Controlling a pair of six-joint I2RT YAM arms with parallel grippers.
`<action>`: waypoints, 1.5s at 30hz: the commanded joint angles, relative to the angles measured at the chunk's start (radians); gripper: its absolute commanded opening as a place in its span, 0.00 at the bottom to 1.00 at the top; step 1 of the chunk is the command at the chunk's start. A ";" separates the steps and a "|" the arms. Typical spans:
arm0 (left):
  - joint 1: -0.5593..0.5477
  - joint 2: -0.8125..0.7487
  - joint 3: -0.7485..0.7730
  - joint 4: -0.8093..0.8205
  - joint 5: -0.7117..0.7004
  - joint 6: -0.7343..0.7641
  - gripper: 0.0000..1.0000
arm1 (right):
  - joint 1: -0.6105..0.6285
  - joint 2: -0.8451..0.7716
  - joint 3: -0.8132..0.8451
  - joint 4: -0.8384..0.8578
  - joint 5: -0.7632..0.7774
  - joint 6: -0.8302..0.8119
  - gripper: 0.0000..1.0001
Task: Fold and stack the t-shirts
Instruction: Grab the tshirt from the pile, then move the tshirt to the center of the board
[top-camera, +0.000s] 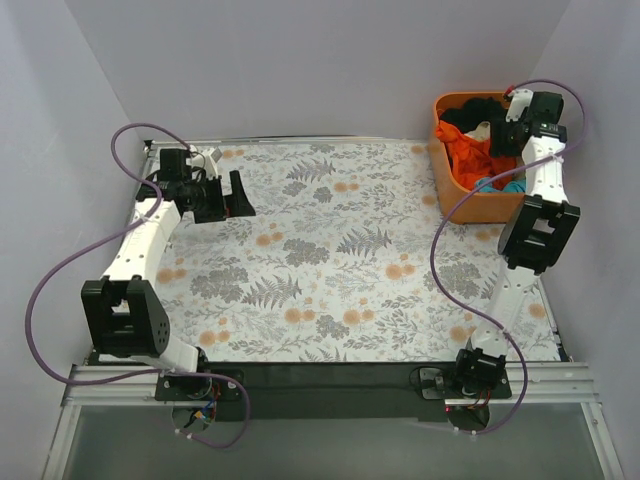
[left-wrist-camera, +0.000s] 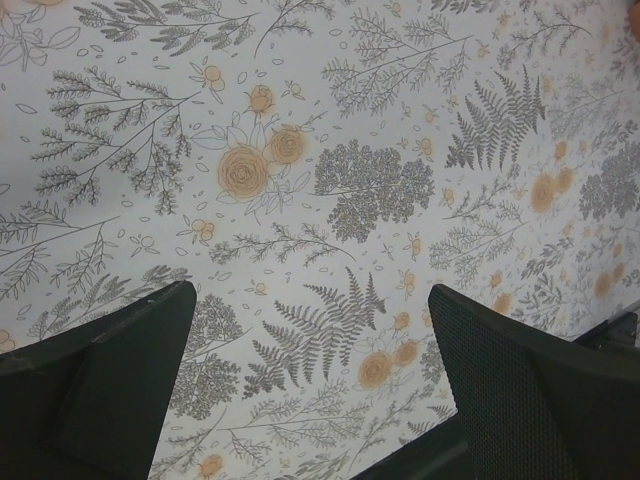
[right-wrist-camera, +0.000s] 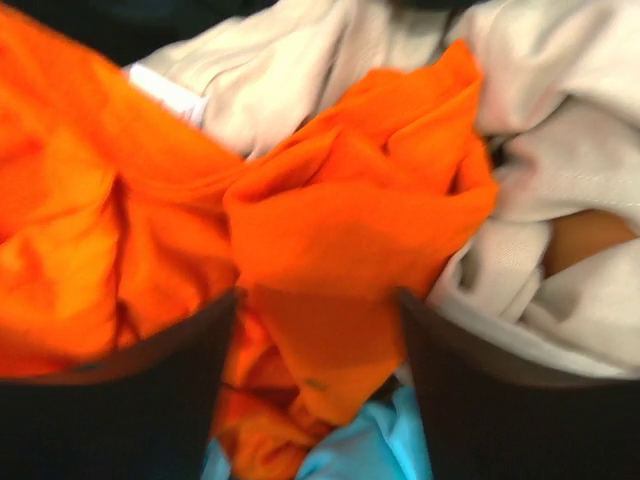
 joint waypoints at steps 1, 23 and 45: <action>0.000 0.003 -0.011 0.016 -0.001 -0.002 0.98 | -0.002 0.019 0.066 0.095 0.045 -0.001 0.53; -0.002 0.072 0.079 -0.015 0.024 -0.025 0.98 | -0.002 -0.221 0.035 0.115 -0.060 0.048 0.01; 0.253 -0.003 0.130 -0.016 0.229 -0.106 0.98 | 0.102 -0.864 -0.120 0.792 -0.694 0.682 0.01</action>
